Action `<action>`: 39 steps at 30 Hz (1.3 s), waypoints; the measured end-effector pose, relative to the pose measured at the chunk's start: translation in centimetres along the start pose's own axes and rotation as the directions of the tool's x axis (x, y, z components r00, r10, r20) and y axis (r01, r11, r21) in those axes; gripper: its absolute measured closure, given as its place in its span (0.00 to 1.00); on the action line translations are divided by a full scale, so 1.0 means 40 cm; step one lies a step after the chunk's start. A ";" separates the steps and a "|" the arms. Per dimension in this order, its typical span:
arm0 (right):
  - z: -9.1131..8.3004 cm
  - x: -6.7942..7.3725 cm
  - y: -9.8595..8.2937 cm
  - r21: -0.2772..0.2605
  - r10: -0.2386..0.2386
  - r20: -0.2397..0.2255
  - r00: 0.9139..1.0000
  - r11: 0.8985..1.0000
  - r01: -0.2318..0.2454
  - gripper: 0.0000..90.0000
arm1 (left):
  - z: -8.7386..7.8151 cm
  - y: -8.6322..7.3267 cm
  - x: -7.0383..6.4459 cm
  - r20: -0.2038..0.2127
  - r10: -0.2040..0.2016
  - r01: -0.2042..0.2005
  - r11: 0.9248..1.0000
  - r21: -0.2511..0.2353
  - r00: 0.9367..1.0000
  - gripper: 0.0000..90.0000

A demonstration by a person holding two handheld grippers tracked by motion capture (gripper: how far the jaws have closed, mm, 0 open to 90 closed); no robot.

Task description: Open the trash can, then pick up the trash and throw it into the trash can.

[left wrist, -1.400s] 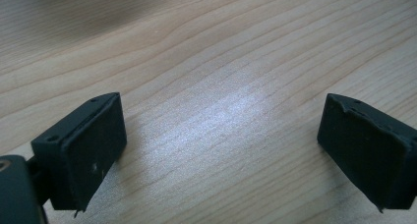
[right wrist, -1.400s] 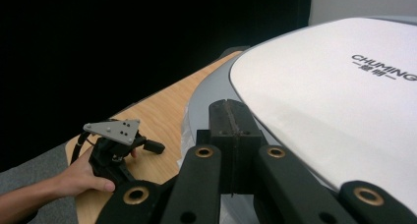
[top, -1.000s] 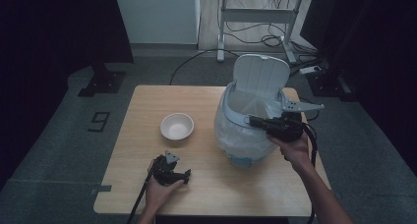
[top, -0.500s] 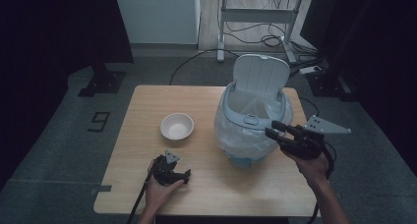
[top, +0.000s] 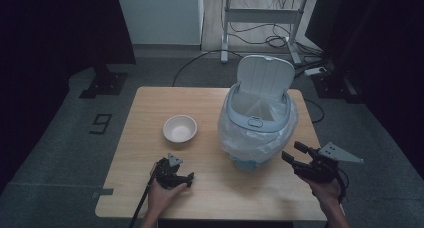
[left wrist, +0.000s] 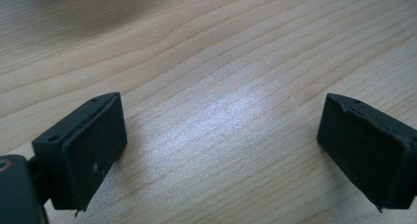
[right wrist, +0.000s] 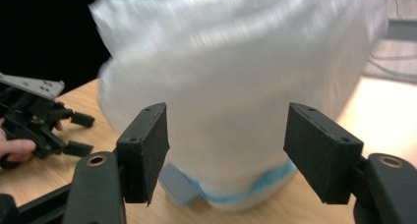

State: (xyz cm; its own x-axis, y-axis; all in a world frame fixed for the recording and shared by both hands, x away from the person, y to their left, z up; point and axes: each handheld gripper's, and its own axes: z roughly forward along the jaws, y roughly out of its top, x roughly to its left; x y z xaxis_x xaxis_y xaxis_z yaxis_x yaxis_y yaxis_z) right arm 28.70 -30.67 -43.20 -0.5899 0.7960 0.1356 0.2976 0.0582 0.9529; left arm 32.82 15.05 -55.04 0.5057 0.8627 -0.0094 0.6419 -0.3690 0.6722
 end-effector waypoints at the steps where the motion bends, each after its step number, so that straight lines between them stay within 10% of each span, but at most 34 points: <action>1: 0.004 -0.012 -0.028 0.012 0.016 0.005 1.000 1.000 -0.016 0.36 | 0.000 0.000 0.000 0.000 0.003 -0.003 1.000 0.002 1.000 0.04; 15: 0.056 -0.090 -0.181 0.178 0.055 0.071 0.996 0.982 -0.067 0.36 | 0.000 0.000 0.000 0.000 0.000 0.000 1.000 0.000 1.000 0.04; 28: 0.060 -0.097 -0.207 0.219 0.049 0.086 0.995 0.974 -0.067 0.36 | -0.008 0.000 0.007 -0.006 -0.019 0.019 1.000 -0.012 1.000 0.11; 39: 0.057 -0.106 -0.228 0.233 0.076 0.100 0.992 0.967 -0.098 0.36 | -0.072 0.028 0.029 -0.015 -0.047 0.045 0.992 -0.116 0.999 0.16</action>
State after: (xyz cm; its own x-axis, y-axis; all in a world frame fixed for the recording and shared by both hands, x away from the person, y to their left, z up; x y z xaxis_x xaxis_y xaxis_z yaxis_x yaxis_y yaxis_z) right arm 30.20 -33.22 -53.07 -0.4875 0.8544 0.1801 0.5207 0.1189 0.8454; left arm 32.46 16.63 -52.18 0.4666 0.8839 -0.0300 0.5927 -0.2873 0.7525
